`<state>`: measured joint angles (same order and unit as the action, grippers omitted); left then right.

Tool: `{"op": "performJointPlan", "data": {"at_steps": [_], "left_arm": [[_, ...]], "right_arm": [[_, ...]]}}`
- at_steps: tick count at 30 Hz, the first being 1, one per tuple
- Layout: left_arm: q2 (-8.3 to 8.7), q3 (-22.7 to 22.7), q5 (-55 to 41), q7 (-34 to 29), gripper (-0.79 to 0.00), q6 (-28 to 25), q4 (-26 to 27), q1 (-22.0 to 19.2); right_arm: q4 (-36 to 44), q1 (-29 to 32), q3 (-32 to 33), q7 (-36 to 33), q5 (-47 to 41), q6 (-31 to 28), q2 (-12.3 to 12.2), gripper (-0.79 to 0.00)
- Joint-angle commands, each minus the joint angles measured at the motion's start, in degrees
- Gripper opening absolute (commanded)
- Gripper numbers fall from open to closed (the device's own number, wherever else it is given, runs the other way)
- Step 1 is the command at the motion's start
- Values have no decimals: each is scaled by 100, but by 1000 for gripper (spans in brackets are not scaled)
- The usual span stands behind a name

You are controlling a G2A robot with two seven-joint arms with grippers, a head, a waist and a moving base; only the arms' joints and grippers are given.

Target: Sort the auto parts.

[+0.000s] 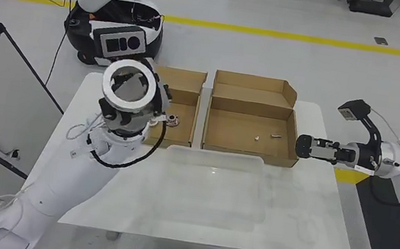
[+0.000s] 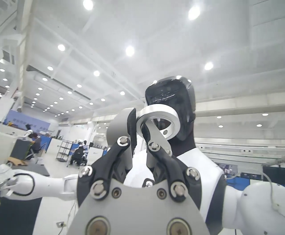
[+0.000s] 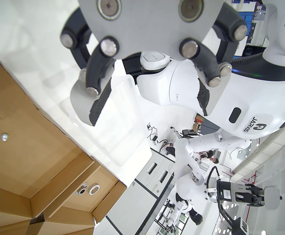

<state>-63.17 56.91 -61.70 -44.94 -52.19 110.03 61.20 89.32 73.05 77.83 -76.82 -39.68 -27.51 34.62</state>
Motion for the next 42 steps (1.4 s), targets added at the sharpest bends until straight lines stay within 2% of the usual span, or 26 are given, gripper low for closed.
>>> {"op": "performJointPlan", "data": {"at_steps": [1,4,7,15,19,25,31,36,42], "left_arm": [[-18,39,-252,-230,-785,22,-49,-6],[-42,117,-348,-427,-785,60,-133,8],[-54,211,-25,-524,-785,148,-278,23],[-80,459,1672,-227,-785,482,-464,85],[-114,465,2066,58,-785,577,-328,156],[-174,402,1604,159,-785,467,-198,205],[-227,370,922,-35,-785,413,-183,206],[-243,422,950,-283,-785,528,-181,203],[-243,422,950,-283,-785,528,-181,203]], "right_arm": [[0,0,0,0,0,0,0,0],[0,0,0,0,0,0,0,0],[0,0,0,0,0,0,0,0],[0,0,0,0,0,0,0,0],[0,0,0,0,0,0,0,0],[0,0,0,0,0,0,0,0],[0,0,0,0,0,0,0,0],[0,0,0,0,0,0,0,0],[0,0,0,0,0,0,0,0]]}}
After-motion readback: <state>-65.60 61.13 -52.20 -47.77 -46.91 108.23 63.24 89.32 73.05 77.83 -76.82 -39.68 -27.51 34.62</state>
